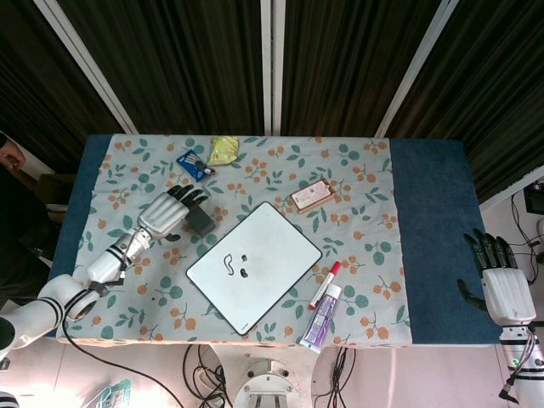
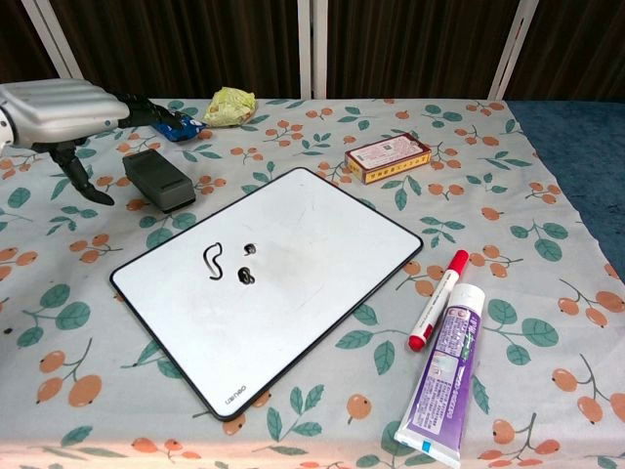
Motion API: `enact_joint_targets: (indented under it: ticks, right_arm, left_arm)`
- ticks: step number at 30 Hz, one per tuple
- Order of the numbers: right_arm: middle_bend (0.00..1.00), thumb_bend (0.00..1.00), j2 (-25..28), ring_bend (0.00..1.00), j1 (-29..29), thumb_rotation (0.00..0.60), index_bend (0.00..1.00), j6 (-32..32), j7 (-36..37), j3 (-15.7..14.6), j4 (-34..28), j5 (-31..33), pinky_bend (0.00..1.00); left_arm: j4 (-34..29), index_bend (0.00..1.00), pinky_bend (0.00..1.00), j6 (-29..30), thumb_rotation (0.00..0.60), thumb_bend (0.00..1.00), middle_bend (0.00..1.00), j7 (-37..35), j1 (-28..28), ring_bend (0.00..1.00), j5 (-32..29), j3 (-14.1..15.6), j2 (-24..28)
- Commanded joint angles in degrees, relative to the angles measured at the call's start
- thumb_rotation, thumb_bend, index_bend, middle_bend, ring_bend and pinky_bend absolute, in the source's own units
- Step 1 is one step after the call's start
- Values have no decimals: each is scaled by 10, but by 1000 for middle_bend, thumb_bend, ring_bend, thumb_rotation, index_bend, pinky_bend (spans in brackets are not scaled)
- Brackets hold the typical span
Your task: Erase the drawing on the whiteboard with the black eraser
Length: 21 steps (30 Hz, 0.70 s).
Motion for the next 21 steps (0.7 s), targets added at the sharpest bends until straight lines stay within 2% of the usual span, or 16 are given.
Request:
enact_joint_targets:
  ticks: [1, 6, 11, 18, 21]
  right_arm:
    - [0, 262, 0, 0, 0, 600, 0, 0, -1, 0, 0, 1, 0]
    - [0, 263, 0, 0, -2, 600, 0, -1, 1, 0, 3, 5, 0]
    - [0, 262, -1, 0, -1, 600, 0, -5, 4, 0, 5, 8, 0]
    - [0, 263, -3, 0, 0, 600, 0, -12, 5, 1, 9, 14, 0]
    - [0, 262, -4, 0, 0, 600, 0, -13, 5, 1, 10, 15, 0]
  left_arm:
    - [8, 117, 203, -13, 600, 49, 91, 8, -10, 63, 7, 6, -9]
    - [31, 136, 206, -31, 600, 134, 118, 0, -27, 74, 11, 6, -27]
    - [50, 202, 210, -53, 600, 267, 162, -4, -42, 98, 11, 8, -36]
    - [61, 249, 233, -65, 600, 285, 184, -10, -48, 118, 7, 11, -38]
    - [65, 283, 273, -58, 600, 285, 219, -13, -46, 151, 6, 11, -41]
